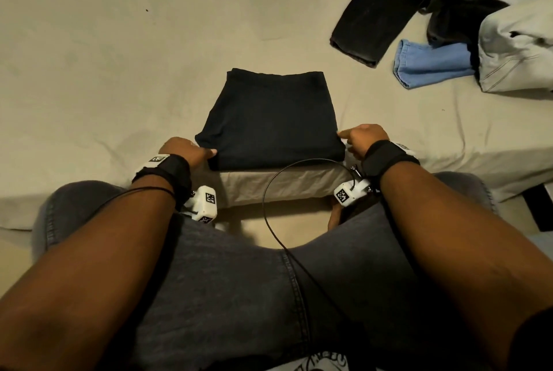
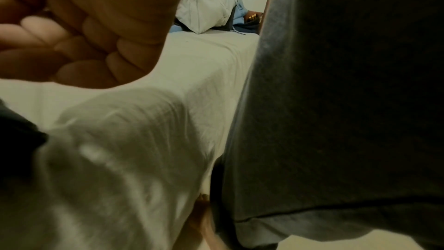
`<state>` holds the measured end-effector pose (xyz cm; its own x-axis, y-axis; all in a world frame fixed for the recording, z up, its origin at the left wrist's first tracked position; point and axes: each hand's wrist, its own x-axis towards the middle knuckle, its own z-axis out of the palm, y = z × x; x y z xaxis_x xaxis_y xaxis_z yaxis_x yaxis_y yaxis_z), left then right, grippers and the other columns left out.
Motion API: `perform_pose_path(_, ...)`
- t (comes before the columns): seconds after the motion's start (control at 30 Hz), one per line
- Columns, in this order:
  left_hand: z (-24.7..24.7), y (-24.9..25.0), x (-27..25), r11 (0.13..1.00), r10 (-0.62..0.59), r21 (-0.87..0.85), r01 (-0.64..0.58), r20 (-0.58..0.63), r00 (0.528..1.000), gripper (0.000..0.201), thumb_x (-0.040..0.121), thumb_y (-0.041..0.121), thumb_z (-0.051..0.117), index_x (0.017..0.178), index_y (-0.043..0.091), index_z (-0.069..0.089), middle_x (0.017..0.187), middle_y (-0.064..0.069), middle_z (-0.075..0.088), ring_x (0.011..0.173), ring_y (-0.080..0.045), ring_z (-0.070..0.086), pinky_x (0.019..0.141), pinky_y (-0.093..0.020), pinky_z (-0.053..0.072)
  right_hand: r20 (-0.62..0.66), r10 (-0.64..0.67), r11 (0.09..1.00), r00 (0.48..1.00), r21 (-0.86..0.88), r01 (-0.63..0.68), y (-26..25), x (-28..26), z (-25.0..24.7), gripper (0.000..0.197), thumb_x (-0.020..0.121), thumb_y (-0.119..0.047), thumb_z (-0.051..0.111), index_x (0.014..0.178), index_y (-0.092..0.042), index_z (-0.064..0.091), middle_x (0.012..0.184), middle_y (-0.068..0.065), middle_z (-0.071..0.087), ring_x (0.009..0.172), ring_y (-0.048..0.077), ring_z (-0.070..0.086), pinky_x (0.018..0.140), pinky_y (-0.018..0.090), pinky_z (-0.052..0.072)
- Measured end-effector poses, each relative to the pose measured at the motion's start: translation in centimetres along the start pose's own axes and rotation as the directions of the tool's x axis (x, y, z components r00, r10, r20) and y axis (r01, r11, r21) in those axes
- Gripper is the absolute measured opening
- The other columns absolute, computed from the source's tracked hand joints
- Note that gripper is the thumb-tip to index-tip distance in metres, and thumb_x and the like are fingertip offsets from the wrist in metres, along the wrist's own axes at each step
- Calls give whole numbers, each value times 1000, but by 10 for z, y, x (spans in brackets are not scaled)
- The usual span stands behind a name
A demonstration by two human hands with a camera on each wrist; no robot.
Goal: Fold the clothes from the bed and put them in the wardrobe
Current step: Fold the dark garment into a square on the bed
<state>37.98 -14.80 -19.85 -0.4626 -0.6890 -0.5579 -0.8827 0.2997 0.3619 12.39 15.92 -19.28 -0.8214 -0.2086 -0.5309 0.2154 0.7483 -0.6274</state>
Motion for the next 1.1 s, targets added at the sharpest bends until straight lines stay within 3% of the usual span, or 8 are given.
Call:
perform_pose_path(0.1,-6,14,5,947,36,-318,-50,-51,998,48,86,51,75,60,15,56,65,-8,59,66,-28,54,63,-31,41,-33,-26,959,999,282,34,-20,4,3,21,84,-32,79,82,-15,67,86,7,69,72,23,63,62,32,51)
perform_pose_path(0.3,-16,48,28,770,52,-633,-84,-68,996,27,88,38,77,78,17,63,79,-3,66,67,-20,58,64,-28,48,-11,-91,920,996,381,88,-61,23,19,19,88,-32,77,83,-16,67,80,5,68,62,17,57,59,29,46)
perform_pose_path(0.53,-19,63,89,842,-3,-533,-78,-150,989,38,89,38,76,118,15,68,113,-1,69,99,-18,65,90,-27,53,-55,-70,997,996,39,72,-69,74,22,31,84,-27,77,76,2,68,73,9,64,67,20,56,70,33,50)
perform_pose_path(0.63,-11,74,98,867,18,-495,-54,-78,997,17,91,31,74,97,15,71,88,0,68,74,-12,61,61,-15,48,-57,-48,998,997,-45,46,-69,85,25,19,84,-24,78,77,-10,68,76,2,66,67,15,59,62,24,48)
perform_pose_path(0.8,-14,75,120,949,4,-316,-20,-52,999,26,88,33,77,72,18,63,76,-3,66,75,-26,61,73,-34,51,9,0,969,1000,-247,2,-72,102,16,14,85,-29,74,79,-17,69,82,2,69,82,23,64,62,23,46)
perform_pose_path(0.87,-13,76,123,953,-11,-303,5,-18,1000,26,88,34,76,74,17,64,77,-3,66,77,-25,62,72,-32,48,50,20,976,999,-217,-9,-72,104,17,15,84,-27,76,84,-14,71,87,5,71,87,24,67,66,24,49)
perform_pose_path(0.97,-8,78,123,957,3,-292,3,18,1000,29,89,35,75,77,12,63,78,-7,65,75,-25,60,72,-33,48,67,-20,982,998,-184,32,-76,102,20,27,85,-25,77,68,-15,58,71,2,60,68,17,55,59,27,41)
perform_pose_path(1.1,-7,84,122,949,-4,-317,2,-7,1000,36,88,37,76,68,15,54,70,-3,60,71,-23,56,58,-28,42,24,-62,981,998,-185,65,-83,107,24,30,84,-27,77,68,-16,54,68,1,55,67,18,52,55,26,37)
